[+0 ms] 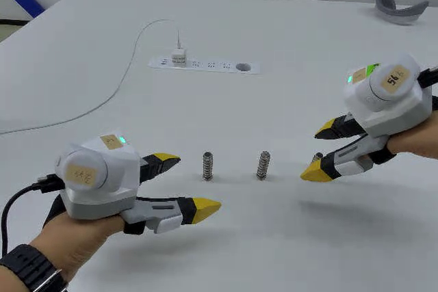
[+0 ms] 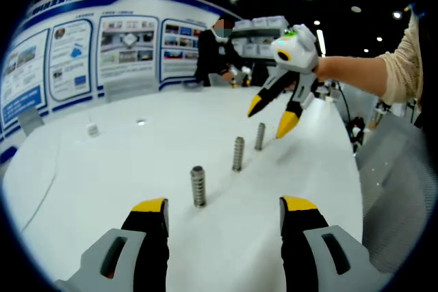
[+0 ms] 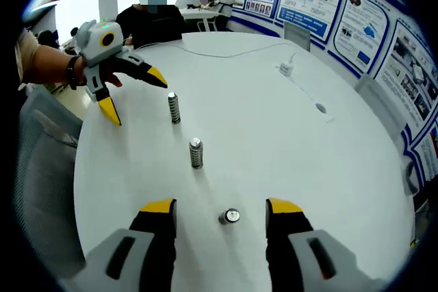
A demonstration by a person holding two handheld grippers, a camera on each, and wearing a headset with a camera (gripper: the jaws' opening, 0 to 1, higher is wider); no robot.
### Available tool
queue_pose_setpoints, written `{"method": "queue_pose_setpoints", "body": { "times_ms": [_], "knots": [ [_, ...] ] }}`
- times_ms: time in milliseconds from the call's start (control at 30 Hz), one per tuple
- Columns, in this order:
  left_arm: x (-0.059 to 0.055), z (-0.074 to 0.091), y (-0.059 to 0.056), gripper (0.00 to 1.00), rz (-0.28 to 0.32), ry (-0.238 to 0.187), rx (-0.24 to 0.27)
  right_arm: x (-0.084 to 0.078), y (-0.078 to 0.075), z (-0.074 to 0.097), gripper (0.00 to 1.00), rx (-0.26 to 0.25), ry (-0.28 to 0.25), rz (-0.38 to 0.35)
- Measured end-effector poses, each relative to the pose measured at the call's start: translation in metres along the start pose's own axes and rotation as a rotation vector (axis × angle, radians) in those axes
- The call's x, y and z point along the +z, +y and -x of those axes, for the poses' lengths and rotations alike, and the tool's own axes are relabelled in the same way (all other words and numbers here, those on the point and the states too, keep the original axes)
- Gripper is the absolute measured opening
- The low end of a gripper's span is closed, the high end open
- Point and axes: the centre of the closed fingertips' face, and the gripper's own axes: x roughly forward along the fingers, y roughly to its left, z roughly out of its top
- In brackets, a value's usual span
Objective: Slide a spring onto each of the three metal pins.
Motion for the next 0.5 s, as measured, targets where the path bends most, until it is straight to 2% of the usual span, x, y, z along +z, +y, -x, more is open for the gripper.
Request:
{"method": "queue_pose_setpoints", "body": {
  "times_ms": [500],
  "knots": [
    [-0.001, 0.001, -0.002, 0.68, 0.005, 0.002, -0.003, -0.022, 0.008, 0.006, 0.59, -0.052, -0.091, -0.056]
  ]
}}
